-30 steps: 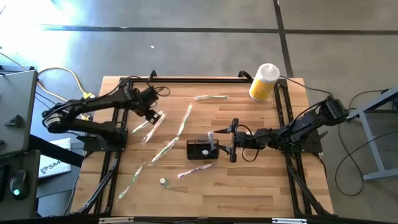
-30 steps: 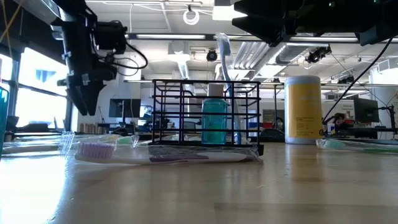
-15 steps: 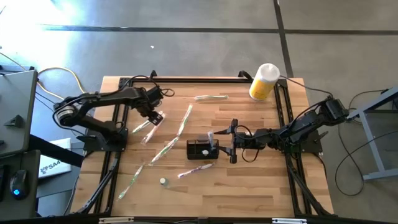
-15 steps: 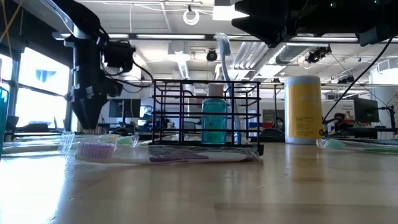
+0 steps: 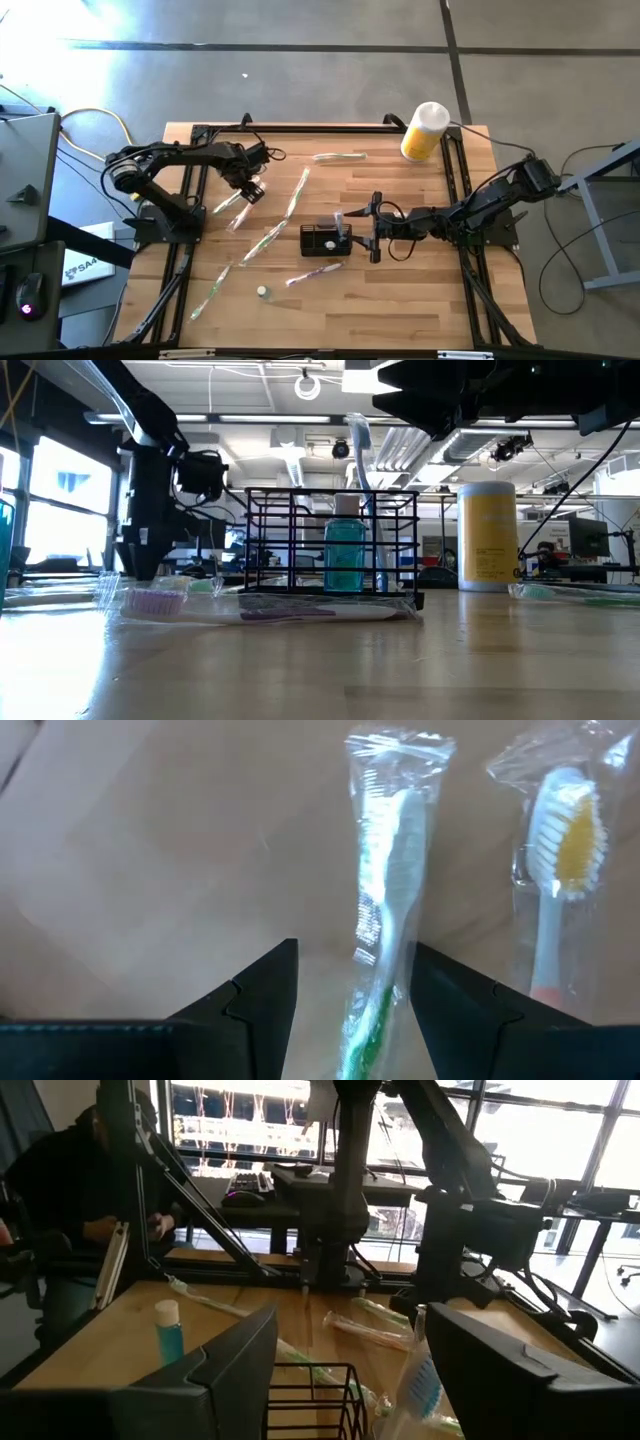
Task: Pick & Place toothbrushing station
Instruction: Put the green toothbrush into the black wire organizer
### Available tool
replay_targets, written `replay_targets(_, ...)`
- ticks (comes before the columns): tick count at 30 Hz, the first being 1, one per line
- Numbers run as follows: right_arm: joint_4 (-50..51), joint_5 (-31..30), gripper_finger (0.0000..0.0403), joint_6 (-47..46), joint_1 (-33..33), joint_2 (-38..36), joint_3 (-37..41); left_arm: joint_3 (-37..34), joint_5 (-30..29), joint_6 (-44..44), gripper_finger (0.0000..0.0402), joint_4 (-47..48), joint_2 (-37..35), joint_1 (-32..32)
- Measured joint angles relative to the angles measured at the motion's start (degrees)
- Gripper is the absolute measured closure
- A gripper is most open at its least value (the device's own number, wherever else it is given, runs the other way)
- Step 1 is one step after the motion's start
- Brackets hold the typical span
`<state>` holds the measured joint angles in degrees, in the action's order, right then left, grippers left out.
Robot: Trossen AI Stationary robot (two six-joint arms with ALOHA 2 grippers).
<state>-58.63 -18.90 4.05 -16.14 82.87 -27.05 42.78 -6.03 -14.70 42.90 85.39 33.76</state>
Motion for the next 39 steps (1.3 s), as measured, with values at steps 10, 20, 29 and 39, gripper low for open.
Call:
replay_targets(10, 1.60, -0.10, 0.0154, -1.41, -1.12, 0.00, 0.00, 0.11, 1.22, 2.93, 0.0306, 0.84, 2.15, -0.08)
replay_targets(20, 3.69, -0.24, 0.0154, 0.41, -1.82, -6.87, 0.02, 2.02, -2.76, 2.35, 0.0393, 7.26, 1.25, -3.00)
replay_targets(29, 14.01, -0.67, 0.0154, -2.79, -4.50, -12.66, 0.07, 18.76, -14.84, -8.58, 0.0394, 31.30, -7.20, -14.66)
replay_targets(39, 15.60, -0.70, 0.0154, -3.73, -5.25, -13.40, 0.04, 26.83, -17.01, -4.58, 0.0394, 3.71, -21.54, -42.83)
